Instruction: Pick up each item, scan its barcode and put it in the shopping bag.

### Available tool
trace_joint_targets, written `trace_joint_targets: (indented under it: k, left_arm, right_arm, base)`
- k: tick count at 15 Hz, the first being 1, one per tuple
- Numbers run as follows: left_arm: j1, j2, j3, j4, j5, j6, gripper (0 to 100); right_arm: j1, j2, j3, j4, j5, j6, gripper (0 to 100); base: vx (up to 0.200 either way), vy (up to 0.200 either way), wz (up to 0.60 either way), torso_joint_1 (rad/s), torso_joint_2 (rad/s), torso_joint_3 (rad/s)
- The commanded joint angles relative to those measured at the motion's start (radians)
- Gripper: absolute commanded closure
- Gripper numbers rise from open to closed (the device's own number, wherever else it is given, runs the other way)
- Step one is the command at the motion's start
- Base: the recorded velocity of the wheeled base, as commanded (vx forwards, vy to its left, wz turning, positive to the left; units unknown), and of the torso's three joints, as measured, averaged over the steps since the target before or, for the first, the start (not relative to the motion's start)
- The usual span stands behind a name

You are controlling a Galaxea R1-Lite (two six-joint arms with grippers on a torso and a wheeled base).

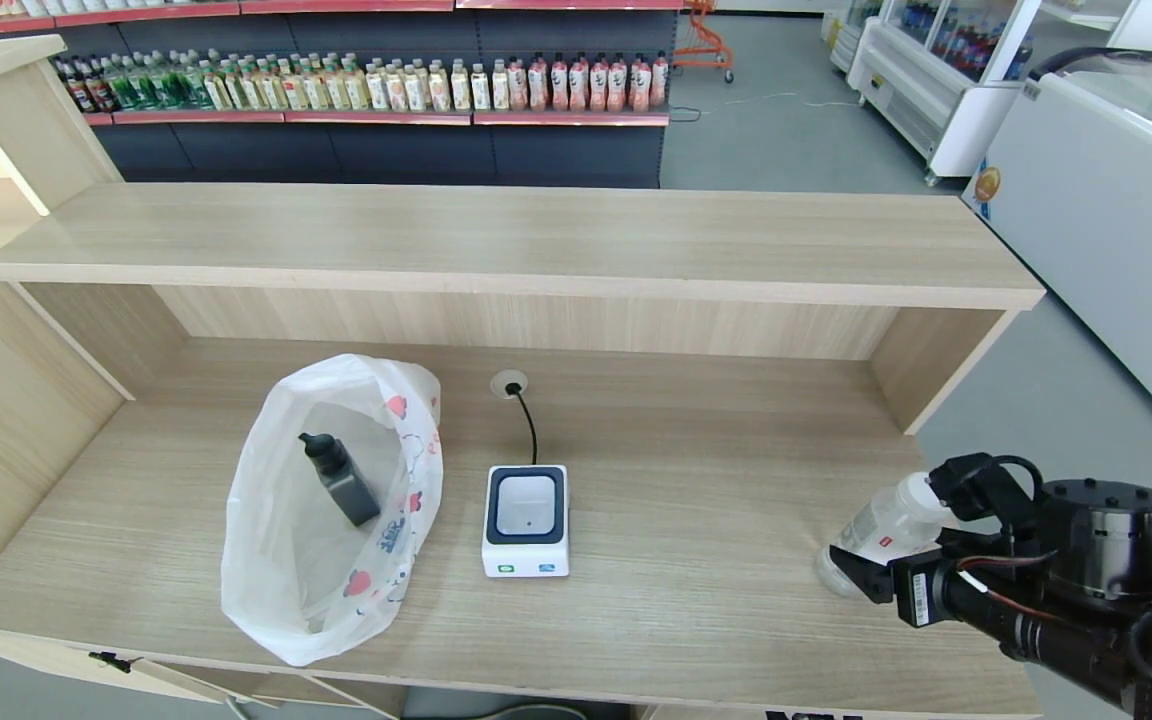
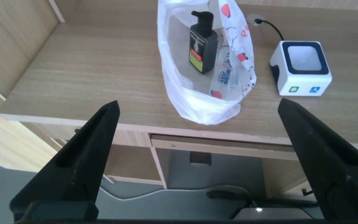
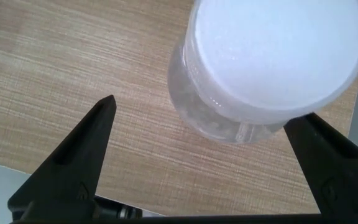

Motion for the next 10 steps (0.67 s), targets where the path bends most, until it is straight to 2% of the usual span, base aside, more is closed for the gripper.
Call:
trace_joint_targets:
  k: [1,10]
  left_arm:
    - [0.0,0.0,0.0,0.0,0.0,0.0,0]
    - [0.0,0.0,0.0,0.0,0.0,0.0,0]
  right_arm:
    - [0.004,0.044,-0.011,-0.021,0.005,-0.005,0]
    - [0.01,0.124,-0.072,-0.087,0.045,-0.023,0]
  base:
    - [0.0,0.0,0.0,0.0,0.0,0.0]
    - [0.0,0.0,0.0,0.0,0.0,0.0]
